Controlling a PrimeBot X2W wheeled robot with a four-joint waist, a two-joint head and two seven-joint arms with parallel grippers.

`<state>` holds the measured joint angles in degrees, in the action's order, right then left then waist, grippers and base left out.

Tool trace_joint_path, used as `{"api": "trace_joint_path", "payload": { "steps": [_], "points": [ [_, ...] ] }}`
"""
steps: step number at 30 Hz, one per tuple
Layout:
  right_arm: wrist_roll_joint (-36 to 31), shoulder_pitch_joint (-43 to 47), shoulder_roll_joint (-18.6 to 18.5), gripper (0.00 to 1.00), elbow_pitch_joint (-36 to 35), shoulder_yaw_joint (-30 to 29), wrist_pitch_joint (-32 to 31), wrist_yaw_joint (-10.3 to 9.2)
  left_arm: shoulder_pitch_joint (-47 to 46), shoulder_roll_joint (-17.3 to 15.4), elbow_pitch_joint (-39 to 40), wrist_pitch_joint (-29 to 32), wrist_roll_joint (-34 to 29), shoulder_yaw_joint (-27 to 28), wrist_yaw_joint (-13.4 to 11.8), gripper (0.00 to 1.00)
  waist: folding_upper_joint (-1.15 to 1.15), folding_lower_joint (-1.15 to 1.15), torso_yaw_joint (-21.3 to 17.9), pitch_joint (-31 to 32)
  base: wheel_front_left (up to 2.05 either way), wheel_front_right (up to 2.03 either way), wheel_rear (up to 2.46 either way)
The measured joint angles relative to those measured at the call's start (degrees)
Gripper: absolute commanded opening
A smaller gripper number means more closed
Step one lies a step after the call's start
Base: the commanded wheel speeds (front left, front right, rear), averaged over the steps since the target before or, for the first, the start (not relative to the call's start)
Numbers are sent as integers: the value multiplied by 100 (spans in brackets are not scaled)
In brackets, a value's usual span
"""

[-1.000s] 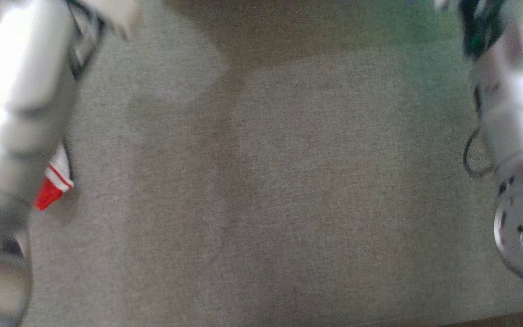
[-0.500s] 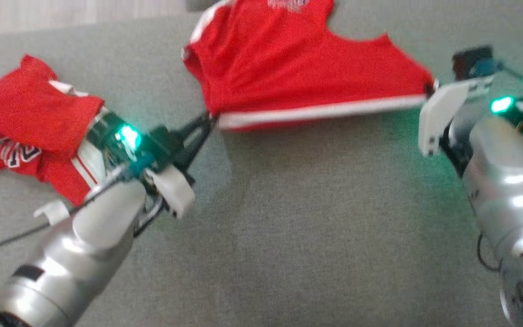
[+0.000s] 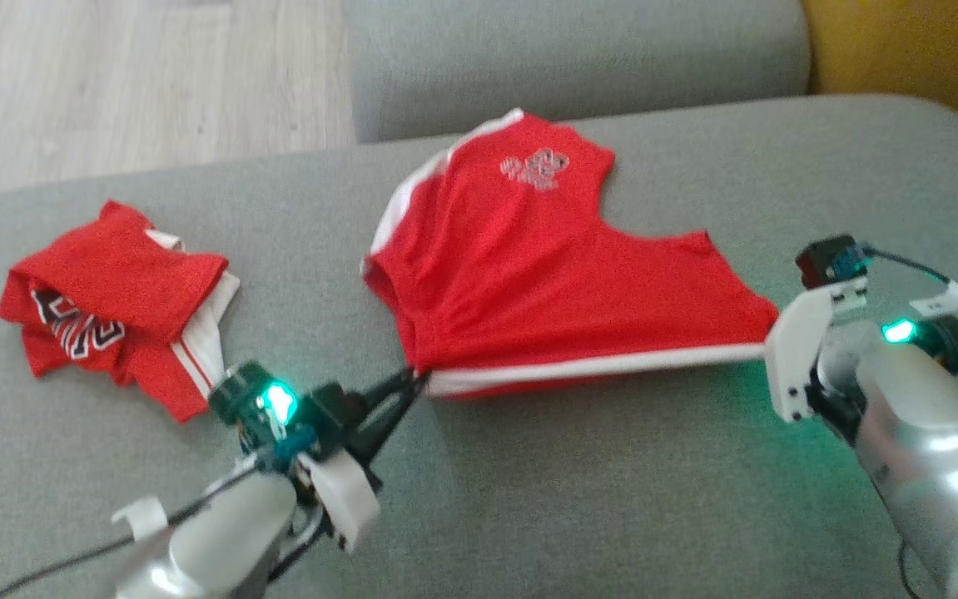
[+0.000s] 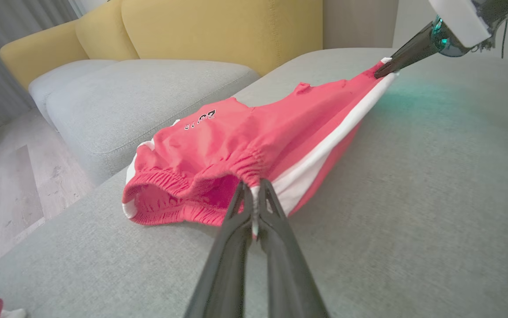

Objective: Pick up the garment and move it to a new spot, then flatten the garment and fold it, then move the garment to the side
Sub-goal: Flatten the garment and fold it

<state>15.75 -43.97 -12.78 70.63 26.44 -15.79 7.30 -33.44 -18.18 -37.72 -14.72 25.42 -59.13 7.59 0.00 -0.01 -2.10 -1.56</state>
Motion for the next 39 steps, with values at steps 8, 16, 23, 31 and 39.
{"api": "trace_joint_path", "payload": {
  "steps": [8,16,23,31,39],
  "points": [
    [1725,743,-1094,0,-1646,1177,-957,0,627,4,430,13,129,-57,-22,0,0,0,-78,475,0,0,0],
    [2561,1098,-1862,0,-2740,1383,-1126,0,903,-110,1032,211,236,-94,-210,0,0,1,-77,575,0,0,0],
    [2483,1043,-1869,0,-2840,1154,-641,0,862,-107,1200,237,350,7,-391,0,0,1,69,496,0,0,0],
    [1961,457,-1612,0,-2490,844,-94,0,476,7,1087,254,435,188,-465,0,0,1,337,213,0,0,0],
    [1462,-454,-1283,0,-1849,668,193,0,-123,246,727,250,491,324,-447,0,0,3,683,-329,0,0,0]
  ]
}}
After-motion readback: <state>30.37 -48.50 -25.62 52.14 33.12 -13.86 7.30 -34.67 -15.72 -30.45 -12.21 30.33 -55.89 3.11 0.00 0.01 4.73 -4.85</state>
